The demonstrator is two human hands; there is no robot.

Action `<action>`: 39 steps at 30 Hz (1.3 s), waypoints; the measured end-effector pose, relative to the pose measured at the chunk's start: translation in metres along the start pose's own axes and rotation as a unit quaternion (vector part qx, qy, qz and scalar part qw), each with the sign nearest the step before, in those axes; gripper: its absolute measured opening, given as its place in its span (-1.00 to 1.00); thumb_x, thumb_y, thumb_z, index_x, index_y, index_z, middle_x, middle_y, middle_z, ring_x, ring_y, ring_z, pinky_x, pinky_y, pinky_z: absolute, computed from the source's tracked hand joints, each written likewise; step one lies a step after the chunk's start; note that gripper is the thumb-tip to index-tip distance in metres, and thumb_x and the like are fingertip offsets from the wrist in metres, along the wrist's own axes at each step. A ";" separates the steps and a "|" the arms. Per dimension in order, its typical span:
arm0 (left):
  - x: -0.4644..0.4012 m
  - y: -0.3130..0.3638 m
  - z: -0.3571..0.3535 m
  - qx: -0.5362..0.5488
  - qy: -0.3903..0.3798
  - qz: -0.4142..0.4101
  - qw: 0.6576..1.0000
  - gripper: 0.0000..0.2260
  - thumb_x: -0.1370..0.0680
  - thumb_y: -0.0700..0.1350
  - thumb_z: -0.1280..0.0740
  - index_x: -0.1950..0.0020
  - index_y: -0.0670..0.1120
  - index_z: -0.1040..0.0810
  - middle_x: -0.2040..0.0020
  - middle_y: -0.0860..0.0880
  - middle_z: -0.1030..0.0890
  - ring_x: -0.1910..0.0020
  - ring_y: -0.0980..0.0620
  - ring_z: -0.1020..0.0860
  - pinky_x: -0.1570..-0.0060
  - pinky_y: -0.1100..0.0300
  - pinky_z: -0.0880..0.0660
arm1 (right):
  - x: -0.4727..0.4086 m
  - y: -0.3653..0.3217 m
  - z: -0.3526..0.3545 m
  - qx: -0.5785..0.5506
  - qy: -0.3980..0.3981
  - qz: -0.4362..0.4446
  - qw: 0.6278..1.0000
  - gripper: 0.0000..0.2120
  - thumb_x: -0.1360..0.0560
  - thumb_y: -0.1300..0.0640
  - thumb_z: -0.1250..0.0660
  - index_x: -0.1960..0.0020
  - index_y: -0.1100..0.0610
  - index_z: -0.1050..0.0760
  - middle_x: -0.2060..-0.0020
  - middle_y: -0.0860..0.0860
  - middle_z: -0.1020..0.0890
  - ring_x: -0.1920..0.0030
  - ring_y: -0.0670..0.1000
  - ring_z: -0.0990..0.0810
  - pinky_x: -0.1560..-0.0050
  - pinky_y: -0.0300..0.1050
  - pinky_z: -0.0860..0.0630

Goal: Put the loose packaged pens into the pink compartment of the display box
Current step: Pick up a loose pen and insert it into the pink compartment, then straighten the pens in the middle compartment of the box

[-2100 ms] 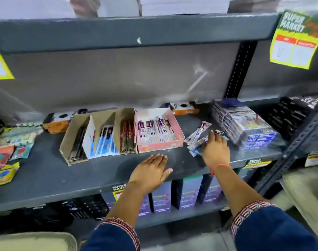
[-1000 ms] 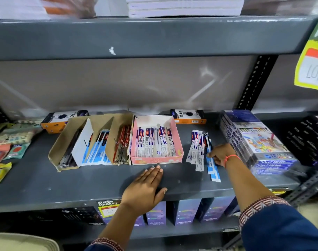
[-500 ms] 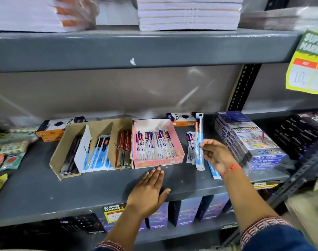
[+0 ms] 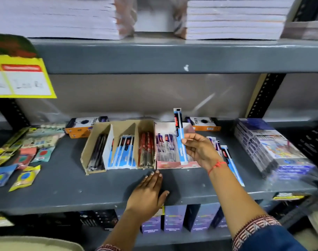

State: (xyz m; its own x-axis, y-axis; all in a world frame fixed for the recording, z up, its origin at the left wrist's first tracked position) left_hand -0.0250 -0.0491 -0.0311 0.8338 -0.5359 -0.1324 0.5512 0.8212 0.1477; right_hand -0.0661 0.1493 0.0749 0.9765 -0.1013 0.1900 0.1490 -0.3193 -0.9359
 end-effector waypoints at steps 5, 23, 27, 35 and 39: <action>0.023 -0.048 0.012 0.009 0.033 0.068 0.997 -0.47 -0.62 0.15 0.02 -0.50 -0.11 -0.05 -0.52 -0.04 -0.11 -0.47 0.06 -0.05 -0.39 0.23 0.13 | -0.015 0.001 -0.079 0.077 -0.058 0.013 0.995 -0.71 -0.43 0.49 -0.29 0.23 0.10 -0.48 0.57 -0.10 -0.61 0.56 -0.22 -0.58 0.49 -0.40 -0.52; 0.048 -0.101 0.029 -0.007 0.116 0.071 0.991 -0.52 -0.33 0.04 -0.49 -0.11 -0.25 -0.60 -0.08 -0.19 -0.65 -0.04 -0.11 -0.62 0.03 0.02 -0.56 | -0.066 0.066 -0.219 0.558 -0.040 0.004 0.829 -0.69 -0.54 0.22 -0.15 -0.21 0.32 -0.49 -0.19 0.26 -0.57 -0.20 0.23 -0.54 -0.11 -0.02 -0.48; 0.049 -0.099 0.030 -0.011 0.109 0.078 0.991 -0.51 -0.34 0.05 -0.50 -0.13 -0.25 -0.59 -0.10 -0.19 -0.64 -0.06 -0.12 -0.61 0.01 0.04 -0.57 | -0.077 0.077 -0.222 0.585 -0.032 0.005 0.810 -0.66 -0.56 0.22 -0.12 -0.25 0.32 -0.47 -0.23 0.27 -0.54 -0.23 0.23 -0.52 -0.03 -0.06 -0.44; 0.049 -0.102 0.026 -0.013 0.106 0.065 0.992 -0.49 -0.42 0.04 -0.42 -0.22 -0.27 -0.51 -0.18 -0.22 -0.58 -0.15 -0.15 -0.56 -0.12 -0.01 -0.49 | -0.081 0.079 -0.220 0.618 -0.017 0.022 0.786 -0.69 -0.53 0.30 -0.11 -0.19 0.37 -0.49 -0.20 0.30 -0.56 -0.20 0.24 -0.54 -0.09 -0.06 -0.47; 0.047 -0.102 0.023 0.018 0.095 0.074 0.993 -0.45 -0.56 0.08 -0.16 -0.43 -0.22 -0.23 -0.43 -0.19 -0.31 -0.41 -0.10 -0.26 -0.40 0.16 -0.01 | -0.067 0.063 -0.214 0.601 0.002 0.078 0.795 -0.72 -0.49 0.34 -0.11 -0.05 0.40 -0.54 -0.06 0.35 -0.62 -0.10 0.28 -0.60 -0.10 0.03 -0.52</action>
State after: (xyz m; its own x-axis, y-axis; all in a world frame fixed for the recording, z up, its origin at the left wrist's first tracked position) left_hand -0.0414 -0.1625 -0.0303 0.8866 -0.3609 -0.2893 0.4273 0.8784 0.2141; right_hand -0.1556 -0.0658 0.0667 0.9976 -0.0547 0.0418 0.0687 0.8292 -0.5547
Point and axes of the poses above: each hand's wrist, its own x-axis away from the middle knuckle, its own z-axis out of the back of the hand, y = z × x, the point moved 1 cm from there along -x, towards the middle knuckle
